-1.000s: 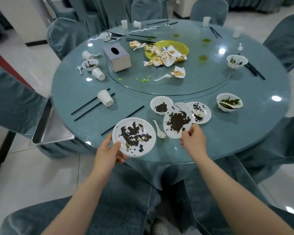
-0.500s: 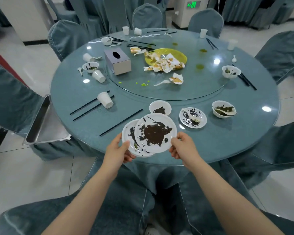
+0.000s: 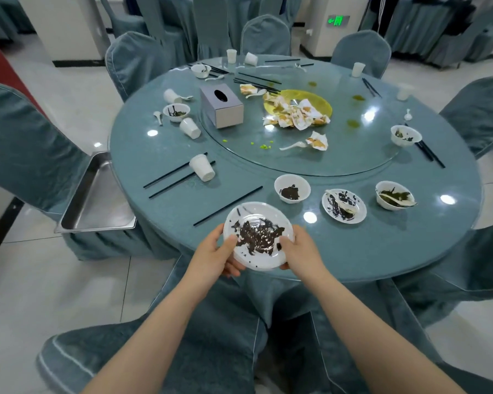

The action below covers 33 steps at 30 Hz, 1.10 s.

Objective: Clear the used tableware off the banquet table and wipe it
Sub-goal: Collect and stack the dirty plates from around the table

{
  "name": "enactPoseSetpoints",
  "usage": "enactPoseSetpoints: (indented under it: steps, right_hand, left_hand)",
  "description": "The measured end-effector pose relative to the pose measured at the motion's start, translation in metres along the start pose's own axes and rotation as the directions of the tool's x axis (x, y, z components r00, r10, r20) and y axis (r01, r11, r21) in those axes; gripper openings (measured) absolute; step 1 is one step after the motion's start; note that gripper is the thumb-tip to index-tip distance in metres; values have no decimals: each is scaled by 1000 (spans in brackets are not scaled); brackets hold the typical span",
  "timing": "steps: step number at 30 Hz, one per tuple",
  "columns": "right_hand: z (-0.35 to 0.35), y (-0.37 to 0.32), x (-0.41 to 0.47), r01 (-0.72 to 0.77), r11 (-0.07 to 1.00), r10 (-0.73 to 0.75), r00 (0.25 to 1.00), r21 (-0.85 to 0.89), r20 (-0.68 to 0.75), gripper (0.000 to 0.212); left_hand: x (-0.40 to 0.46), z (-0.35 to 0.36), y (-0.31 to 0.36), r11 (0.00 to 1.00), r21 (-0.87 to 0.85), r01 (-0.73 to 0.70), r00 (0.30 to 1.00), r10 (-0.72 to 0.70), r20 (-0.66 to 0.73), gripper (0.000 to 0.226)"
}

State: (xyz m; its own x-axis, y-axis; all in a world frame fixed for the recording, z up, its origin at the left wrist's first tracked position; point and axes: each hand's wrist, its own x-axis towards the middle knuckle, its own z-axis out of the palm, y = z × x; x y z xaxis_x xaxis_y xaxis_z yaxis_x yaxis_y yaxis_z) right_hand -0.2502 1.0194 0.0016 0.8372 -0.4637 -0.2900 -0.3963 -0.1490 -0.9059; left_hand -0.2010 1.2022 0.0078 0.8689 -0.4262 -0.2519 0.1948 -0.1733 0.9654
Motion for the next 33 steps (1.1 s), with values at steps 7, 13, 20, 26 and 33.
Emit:
enactPoseSetpoints:
  steps: [7, 13, 20, 26, 33]
  right_hand:
    - [-5, 21, 1, 4, 997, -1, 999, 73, -45, 21]
    - [-38, 41, 38, -26, 994, 36, 994, 105, -99, 28]
    - [-115, 78, 132, -27, 978, -26, 968, -206, -250, 14]
    - [-160, 98, 212, -25, 839, -162, 942, -544, -293, 15]
    - [-164, 109, 253, -147, 688, -62, 964, -711, -258, 15]
  left_hand:
    - [11, 8, -12, 999, 45, 28, 997, -25, -69, 37]
    - [31, 27, -16, 995, 62, 80, 993, -74, -92, 40]
    - [80, 58, -8, 993, -4, 115, 971, -114, -208, 37]
    - [118, 66, -14, 987, -20, 160, 928, -158, -336, 39]
    - [140, 66, -20, 980, -30, 199, 902, -195, -385, 41]
